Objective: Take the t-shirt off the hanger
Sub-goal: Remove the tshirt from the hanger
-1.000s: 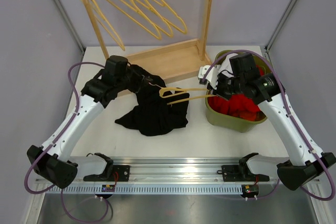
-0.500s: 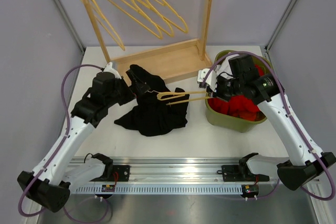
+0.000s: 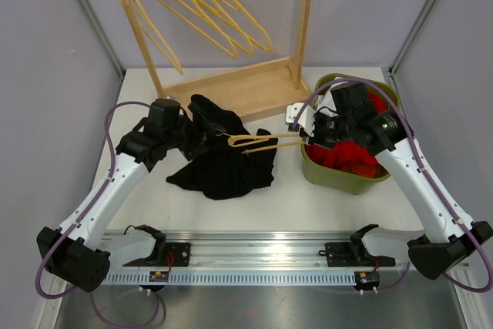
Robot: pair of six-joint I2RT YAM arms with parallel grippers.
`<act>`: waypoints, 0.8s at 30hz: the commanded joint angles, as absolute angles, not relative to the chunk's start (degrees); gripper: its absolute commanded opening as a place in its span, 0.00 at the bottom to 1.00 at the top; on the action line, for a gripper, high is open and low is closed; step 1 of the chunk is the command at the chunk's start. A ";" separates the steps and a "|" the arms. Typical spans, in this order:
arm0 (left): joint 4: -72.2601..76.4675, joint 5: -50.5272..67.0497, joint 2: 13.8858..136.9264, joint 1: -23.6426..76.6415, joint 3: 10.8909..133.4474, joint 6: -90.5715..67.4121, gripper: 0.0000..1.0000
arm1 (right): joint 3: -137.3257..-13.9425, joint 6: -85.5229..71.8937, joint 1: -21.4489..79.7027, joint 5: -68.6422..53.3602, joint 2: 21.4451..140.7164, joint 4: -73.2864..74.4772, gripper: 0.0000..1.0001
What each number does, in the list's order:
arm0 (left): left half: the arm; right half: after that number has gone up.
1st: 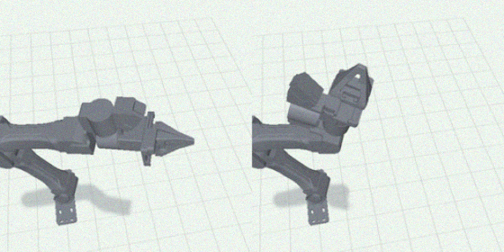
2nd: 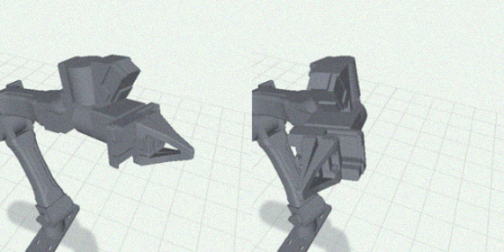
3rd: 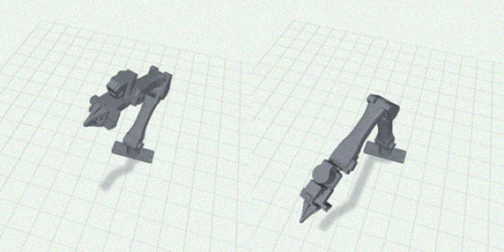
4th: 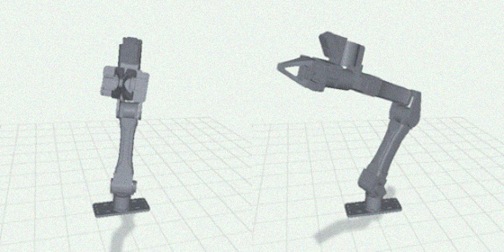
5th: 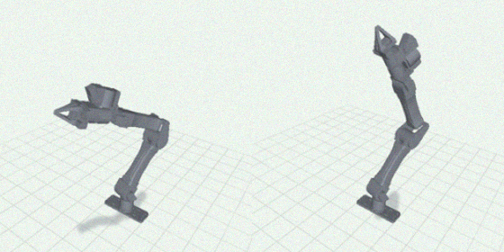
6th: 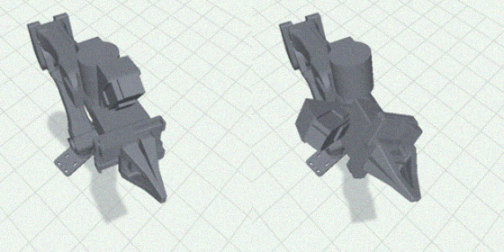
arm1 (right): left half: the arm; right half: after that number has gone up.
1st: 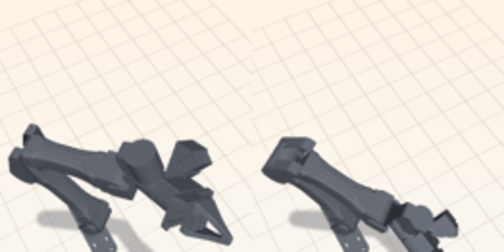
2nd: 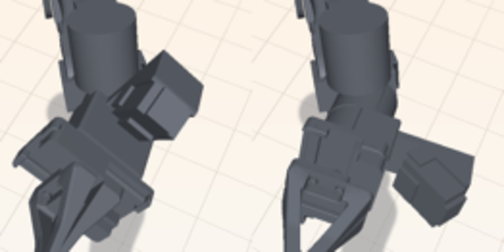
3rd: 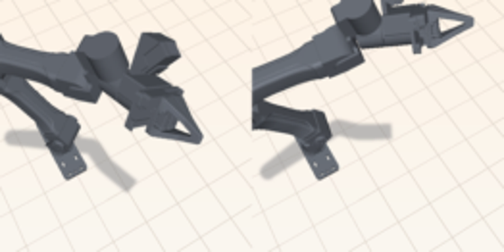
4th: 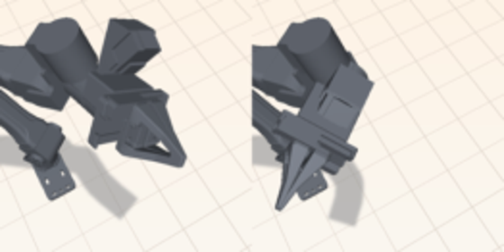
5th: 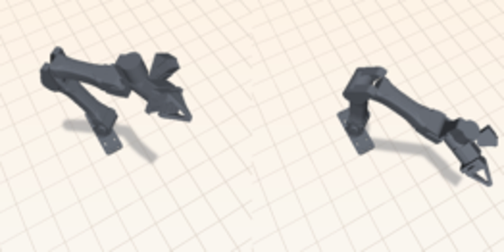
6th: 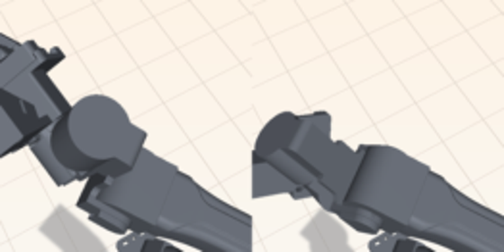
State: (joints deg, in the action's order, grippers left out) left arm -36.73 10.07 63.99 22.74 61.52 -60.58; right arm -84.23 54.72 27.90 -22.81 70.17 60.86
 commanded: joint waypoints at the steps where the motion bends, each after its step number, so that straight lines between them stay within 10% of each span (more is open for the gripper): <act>1: -43.48 6.61 65.38 22.59 66.17 -67.84 0.83 | -83.15 56.16 29.09 -20.39 69.87 56.87 0.00; 10: -51.33 1.49 67.59 22.33 66.97 -75.06 0.58 | -80.86 56.16 30.41 -18.90 69.35 55.55 0.00; 14: -51.42 2.55 68.99 22.24 66.54 -77.95 0.15 | -80.16 56.42 31.02 -17.58 68.91 54.93 0.00; 17: -50.10 3.95 69.08 22.24 66.10 -78.66 0.04 | -79.54 56.86 31.29 -16.26 68.47 54.32 0.00; 21: -49.75 5.18 68.82 22.24 66.62 -78.84 0.04 | -79.10 57.30 31.46 -15.47 68.38 53.97 0.00; 24: -50.01 4.66 68.82 22.06 67.76 -77.61 0.33 | -79.10 57.13 31.46 -16.08 68.12 53.96 0.00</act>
State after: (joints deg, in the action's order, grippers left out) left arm -48.60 5.69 68.99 22.59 66.02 -77.78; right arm -79.57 57.28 31.35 -19.27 69.23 55.59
